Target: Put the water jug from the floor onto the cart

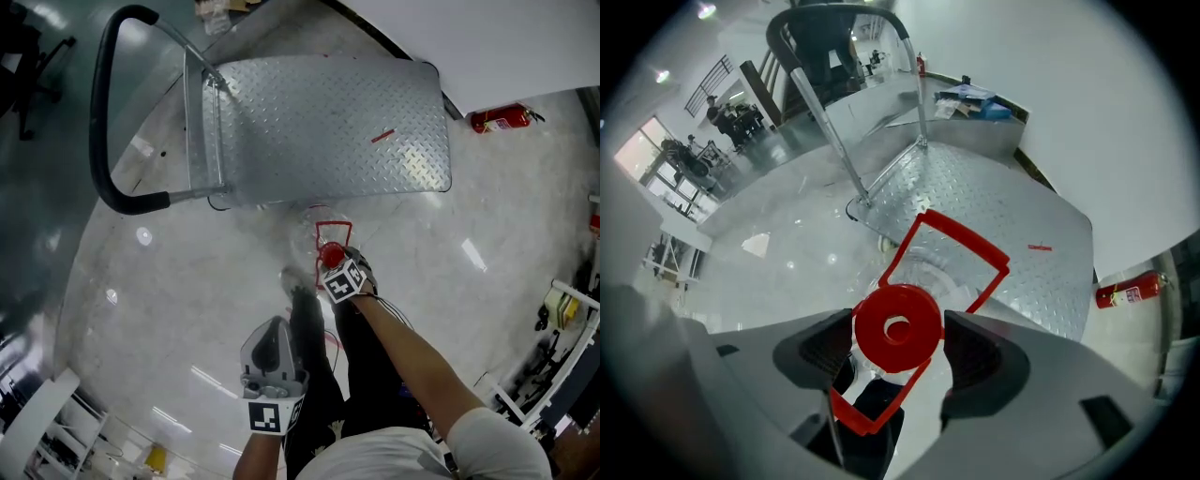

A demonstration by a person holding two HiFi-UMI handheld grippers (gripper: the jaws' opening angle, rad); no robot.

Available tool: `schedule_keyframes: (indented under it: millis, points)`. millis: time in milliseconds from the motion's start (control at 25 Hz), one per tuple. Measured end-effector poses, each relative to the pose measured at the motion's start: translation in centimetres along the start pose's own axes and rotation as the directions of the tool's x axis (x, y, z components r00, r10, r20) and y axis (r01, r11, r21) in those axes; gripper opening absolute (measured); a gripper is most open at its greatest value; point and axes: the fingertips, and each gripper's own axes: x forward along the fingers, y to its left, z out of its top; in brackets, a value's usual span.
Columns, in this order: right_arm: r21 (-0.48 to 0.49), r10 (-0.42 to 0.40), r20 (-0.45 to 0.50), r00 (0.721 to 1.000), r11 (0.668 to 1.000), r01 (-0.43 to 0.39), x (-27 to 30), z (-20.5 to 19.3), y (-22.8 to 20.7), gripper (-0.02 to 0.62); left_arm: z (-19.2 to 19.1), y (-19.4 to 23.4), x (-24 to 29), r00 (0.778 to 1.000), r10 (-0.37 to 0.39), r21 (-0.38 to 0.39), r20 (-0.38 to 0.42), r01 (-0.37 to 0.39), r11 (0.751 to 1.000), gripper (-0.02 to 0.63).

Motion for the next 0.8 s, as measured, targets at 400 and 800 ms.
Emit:
schedule_keyframes:
  millis: [400,800]
  points:
    - [-0.013,-0.017,-0.018,1.000,1.000,0.016,0.2,-0.5,-0.6,0.295,-0.1,0.8,0.2,1.000,0.011,-0.006,0.003,-0.011,1.000,0.003]
    - [-0.025,0.050,-0.010,0.999,0.998,-0.050,-10.4,0.4,-1.8,0.295,4.9,-2.1,0.8,0.997,0.026,0.011,0.078,-0.027,1.000,0.003]
